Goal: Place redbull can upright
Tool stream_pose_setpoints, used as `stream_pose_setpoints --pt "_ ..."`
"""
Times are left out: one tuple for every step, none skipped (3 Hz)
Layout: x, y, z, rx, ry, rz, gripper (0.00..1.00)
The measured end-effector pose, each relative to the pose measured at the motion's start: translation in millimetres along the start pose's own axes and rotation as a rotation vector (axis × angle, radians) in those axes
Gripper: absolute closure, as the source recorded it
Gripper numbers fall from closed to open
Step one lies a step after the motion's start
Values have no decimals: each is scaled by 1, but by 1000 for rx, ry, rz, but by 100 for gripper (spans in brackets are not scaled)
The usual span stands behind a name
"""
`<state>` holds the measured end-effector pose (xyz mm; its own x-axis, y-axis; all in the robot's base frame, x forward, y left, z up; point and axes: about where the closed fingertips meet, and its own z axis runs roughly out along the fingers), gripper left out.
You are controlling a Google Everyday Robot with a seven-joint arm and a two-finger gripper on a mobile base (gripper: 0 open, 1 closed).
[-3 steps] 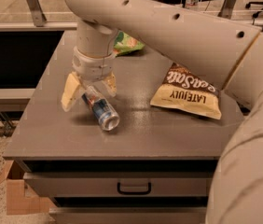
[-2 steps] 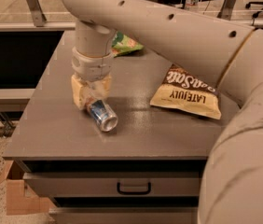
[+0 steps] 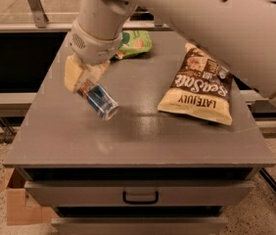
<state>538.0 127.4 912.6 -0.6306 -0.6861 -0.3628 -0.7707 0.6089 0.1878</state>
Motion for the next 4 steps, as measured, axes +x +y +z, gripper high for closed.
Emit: stream_pose_setpoints --pt "-22 20 -34 -92 -230 -116 100" --pt "-35 23 -70 -134 -443 -170 100" --pt "-32 29 -54 -134 -454 -179 100" --pt "-3 46 -13 -193 -545 -201 100"
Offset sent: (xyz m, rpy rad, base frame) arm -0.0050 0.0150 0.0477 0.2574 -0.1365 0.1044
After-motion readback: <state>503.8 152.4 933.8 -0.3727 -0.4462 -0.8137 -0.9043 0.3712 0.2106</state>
